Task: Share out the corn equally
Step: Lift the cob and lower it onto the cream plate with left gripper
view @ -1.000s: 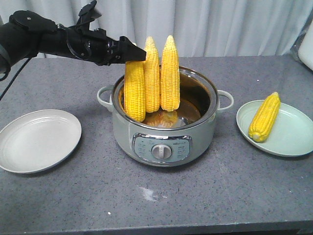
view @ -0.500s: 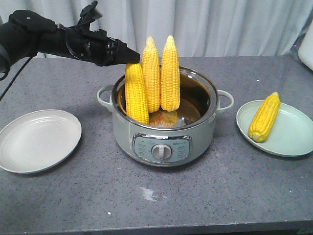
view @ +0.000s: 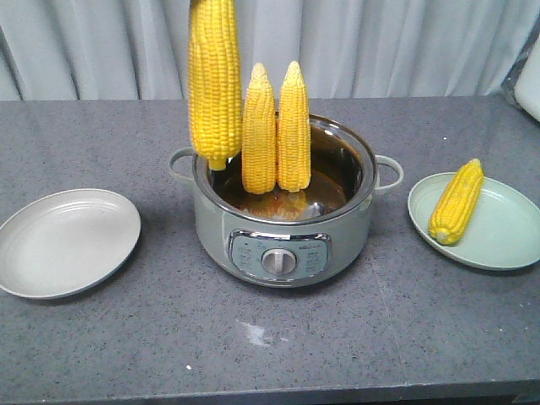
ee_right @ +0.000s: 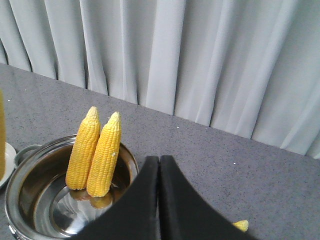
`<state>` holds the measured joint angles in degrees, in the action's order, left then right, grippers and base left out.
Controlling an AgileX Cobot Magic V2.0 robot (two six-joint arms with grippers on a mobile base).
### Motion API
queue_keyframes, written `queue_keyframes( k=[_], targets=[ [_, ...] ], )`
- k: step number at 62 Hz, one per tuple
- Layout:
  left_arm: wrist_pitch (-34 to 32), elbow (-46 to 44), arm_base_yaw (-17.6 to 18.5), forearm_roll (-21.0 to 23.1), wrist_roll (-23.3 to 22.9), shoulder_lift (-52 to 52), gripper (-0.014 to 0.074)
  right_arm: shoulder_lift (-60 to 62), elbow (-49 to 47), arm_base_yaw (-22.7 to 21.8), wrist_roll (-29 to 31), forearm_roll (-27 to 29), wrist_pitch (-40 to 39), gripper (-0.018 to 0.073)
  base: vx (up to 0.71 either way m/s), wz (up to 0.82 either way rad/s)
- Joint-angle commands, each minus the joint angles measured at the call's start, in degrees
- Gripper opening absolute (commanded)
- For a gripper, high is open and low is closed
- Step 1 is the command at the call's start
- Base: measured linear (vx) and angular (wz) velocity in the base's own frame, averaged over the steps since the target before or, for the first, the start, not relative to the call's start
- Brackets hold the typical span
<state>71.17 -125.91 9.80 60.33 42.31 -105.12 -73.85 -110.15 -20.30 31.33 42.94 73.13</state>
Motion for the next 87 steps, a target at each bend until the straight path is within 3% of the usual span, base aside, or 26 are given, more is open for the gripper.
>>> queue_keyframes(
  k=[1,6,19,24,30,43,53,68,87],
  targets=[
    [0.6,-2.1,0.0,-1.5,-2.4,6.8,-0.0008,0.7,-1.0,-0.3,0.3,1.7,0.7,-0.0008,0.0,0.0],
    [0.6,-2.1,0.0,-10.3,-6.7,9.4,-0.0008,0.7,-1.0,-0.3,0.3,1.7,0.7,-0.0008,0.0,0.0],
    [0.6,-1.9,0.0,-42.3,-24.8,13.3,-0.0008,0.7,-1.0,-0.3,0.3,1.7,0.7,-0.0008,0.0,0.0],
    [0.6,-0.6,0.0,-50.8,-28.9,13.6,-0.0008,0.7,-1.0,-0.3,0.3,1.7,0.7,-0.0008,0.0,0.0],
    [0.6,3.5,0.0,-56.8,-31.0,13.9,-0.0008,0.7,-1.0,-0.3,0.3,1.7,0.7,-0.0008,0.0,0.0],
    [-0.4,18.8,-3.4,-58.6,-30.2,13.8,-0.0008,0.7,-1.0,-0.3,0.3,1.7,0.7,-0.0008,0.0,0.0],
    [-7.1,26.1,-6.4,-58.1,-30.6,12.9,-0.0008,0.7,-1.0,-0.3,0.3,1.7,0.7,-0.0008,0.0,0.0],
    [-11.8,26.7,-6.9,-57.9,-30.7,8.9,-0.0008,0.7,-1.0,-0.3,0.3,1.8,0.7,-0.0008,0.0,0.0],
    [-9.8,26.7,-6.9,-57.9,-30.7,4.7,-0.0006,0.7,-1.0,-0.3,0.3,1.8,0.7,-0.0008,0.0,0.0]
  ],
)
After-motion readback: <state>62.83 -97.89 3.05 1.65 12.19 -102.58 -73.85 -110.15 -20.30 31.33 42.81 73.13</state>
